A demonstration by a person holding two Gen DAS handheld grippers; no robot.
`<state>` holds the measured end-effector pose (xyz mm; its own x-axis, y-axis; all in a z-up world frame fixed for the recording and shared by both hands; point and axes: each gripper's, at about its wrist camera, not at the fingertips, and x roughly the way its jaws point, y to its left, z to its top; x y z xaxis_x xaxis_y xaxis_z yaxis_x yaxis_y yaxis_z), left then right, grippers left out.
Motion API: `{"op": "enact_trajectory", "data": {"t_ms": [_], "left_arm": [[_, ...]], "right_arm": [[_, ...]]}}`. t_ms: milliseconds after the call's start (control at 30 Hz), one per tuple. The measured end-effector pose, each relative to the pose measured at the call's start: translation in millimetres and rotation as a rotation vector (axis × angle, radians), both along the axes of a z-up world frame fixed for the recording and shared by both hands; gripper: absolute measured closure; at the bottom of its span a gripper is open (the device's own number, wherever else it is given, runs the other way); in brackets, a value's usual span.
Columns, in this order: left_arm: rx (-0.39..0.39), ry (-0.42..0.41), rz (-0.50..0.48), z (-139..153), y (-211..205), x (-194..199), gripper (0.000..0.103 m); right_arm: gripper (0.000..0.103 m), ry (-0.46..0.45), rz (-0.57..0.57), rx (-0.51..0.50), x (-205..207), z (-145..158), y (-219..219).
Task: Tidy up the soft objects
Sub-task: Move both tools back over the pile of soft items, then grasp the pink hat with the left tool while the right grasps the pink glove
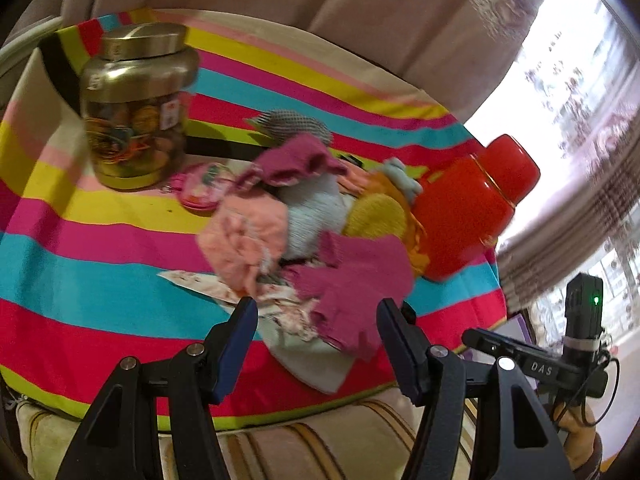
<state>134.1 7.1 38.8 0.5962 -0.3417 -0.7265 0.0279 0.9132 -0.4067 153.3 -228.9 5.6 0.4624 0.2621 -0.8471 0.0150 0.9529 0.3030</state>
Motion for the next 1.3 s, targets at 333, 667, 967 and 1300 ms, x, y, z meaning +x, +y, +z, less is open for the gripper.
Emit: {"op": "enact_trajectory", "data": {"t_ms": [333,667,967,1300], "left_arm": [[-0.001,-0.004,0.096,-15,29,22,0.040],[-0.006,0.016,0.113,-37,36,51,0.040],[-0.014,0.036,0.100,-51,34,61,0.040],[-0.040,0.029,0.075,-57,32,68,0.048]], "right_arm": [[0.047,0.004,0.055,0.008,27,-5,36],[0.033,0.030,0.062,0.037,60,-20,60],[0.032,0.045,-0.075,-0.040,86,-33,60],[0.043,0.035,-0.072,-0.092,105,-39,74]]}}
